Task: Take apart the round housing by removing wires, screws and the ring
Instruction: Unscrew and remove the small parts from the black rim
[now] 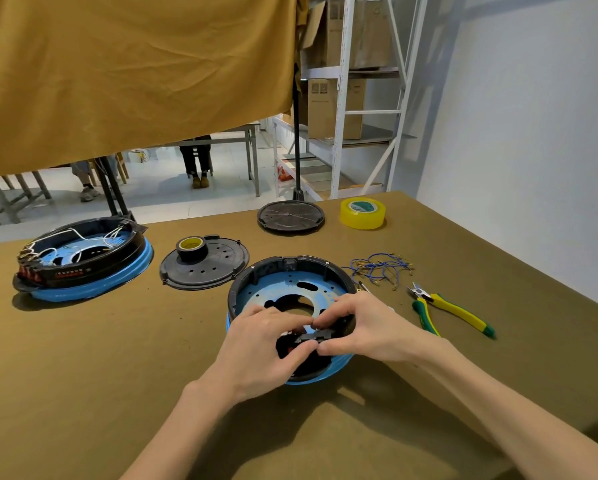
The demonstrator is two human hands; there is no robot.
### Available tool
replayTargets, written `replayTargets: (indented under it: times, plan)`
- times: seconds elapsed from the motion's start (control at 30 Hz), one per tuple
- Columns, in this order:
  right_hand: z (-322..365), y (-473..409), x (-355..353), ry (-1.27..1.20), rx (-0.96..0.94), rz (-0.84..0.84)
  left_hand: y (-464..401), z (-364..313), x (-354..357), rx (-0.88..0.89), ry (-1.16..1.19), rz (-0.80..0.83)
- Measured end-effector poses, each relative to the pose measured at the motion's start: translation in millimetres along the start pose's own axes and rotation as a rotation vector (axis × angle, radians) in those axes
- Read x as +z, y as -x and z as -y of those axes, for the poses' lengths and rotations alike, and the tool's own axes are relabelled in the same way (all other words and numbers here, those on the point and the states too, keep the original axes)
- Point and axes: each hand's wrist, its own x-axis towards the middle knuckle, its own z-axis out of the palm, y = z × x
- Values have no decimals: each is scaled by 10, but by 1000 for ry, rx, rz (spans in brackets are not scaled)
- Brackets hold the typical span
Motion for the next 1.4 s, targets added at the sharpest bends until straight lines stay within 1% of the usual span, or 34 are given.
replayTargets:
  times: [0.13, 0.3, 0.4, 0.7, 0.93, 1.4]
  plan:
    - [-8, -15, -7, -3, -13, 14, 58, 40, 55, -3, 26, -65]
    - [-13, -12, -10, -7, -30, 14, 64, 40, 74, 16, 22, -95]
    - [-28, -3, 11, -7, -32, -15, 66, 37, 67, 26, 19, -95]
    - [-58, -6, 44, 9, -35, -38, 65, 39, 39, 53, 11, -50]
    - [-83, 1, 65, 3, -55, -50, 56, 15, 20, 46, 0, -48]
    - [20, -12, 25, -51, -64, -5, 46, -3, 7, 35, -17, -41]
